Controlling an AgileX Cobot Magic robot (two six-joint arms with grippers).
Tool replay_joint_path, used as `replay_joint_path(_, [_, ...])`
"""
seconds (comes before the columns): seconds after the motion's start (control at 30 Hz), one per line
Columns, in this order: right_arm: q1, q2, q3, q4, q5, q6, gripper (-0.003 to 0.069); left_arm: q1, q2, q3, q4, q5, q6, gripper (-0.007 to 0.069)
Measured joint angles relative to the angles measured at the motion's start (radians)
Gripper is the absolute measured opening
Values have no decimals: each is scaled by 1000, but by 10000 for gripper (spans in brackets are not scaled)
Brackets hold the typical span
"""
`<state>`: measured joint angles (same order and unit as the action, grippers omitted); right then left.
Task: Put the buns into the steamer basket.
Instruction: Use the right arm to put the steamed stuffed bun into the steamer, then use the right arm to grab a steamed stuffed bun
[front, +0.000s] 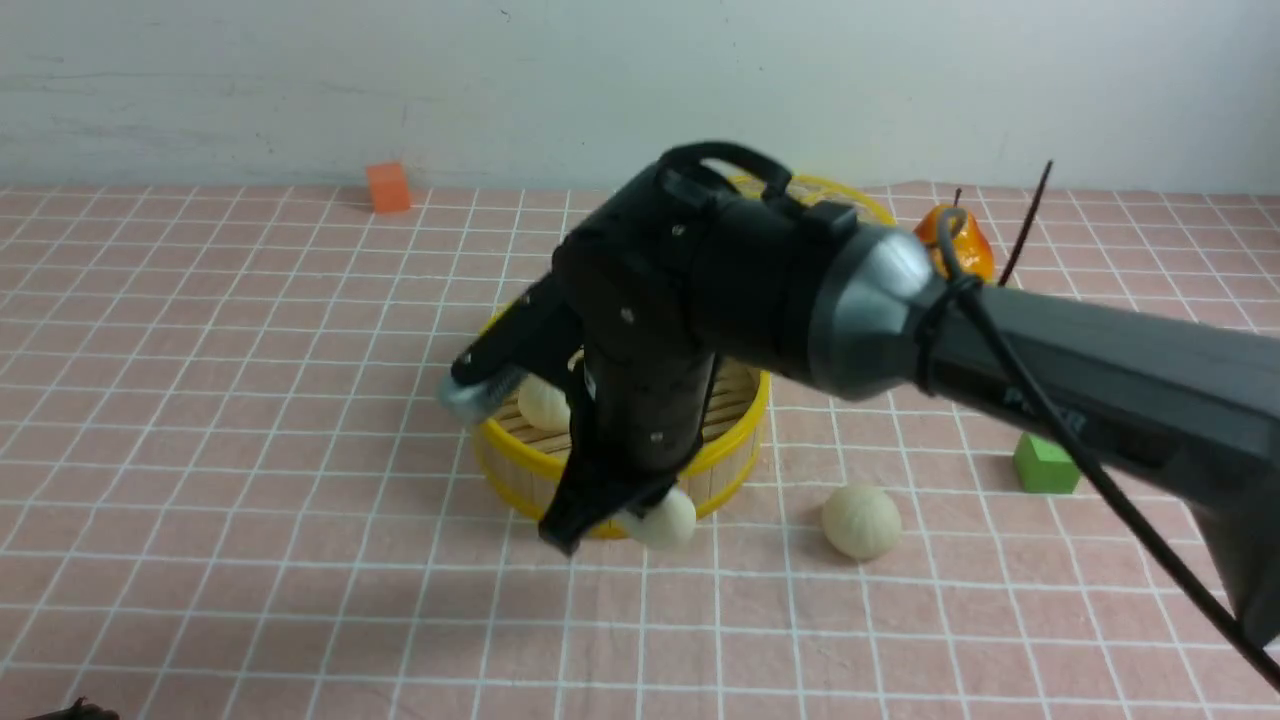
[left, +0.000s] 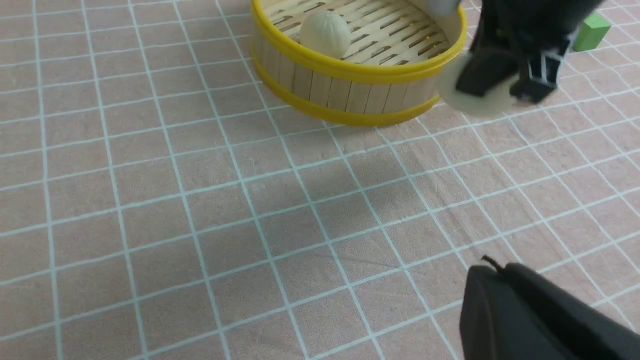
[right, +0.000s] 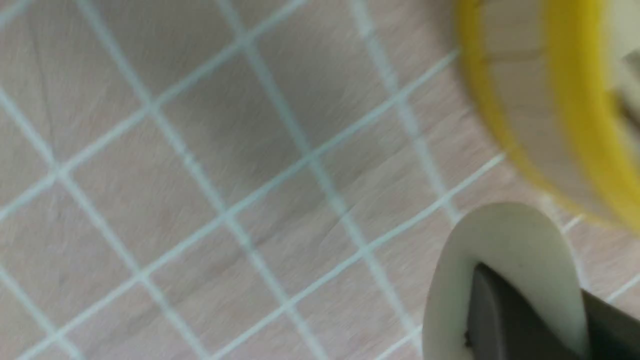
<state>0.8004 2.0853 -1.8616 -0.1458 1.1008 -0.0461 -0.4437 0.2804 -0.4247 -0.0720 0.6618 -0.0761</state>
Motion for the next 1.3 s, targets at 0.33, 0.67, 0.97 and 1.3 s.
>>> replay_joint_path(0.33, [-162, 38, -80, 43, -200, 163, 62, 0, 0, 31, 2, -6, 0, 13])
replay_joint_path(0.67, [-191, 154, -79, 136, -224, 170, 445, 0, 0, 40, 4, -34, 0, 18])
replay_joint_path(0.97, [-191, 102, -176, 101, -34, 170, 625, 0, 0, 40, 4, -34, 0, 21])
replay_joint_path(1.3, [-192, 15, -267, 42, 134, 97, 512, 0, 0, 40, 4, -35, 0, 22])
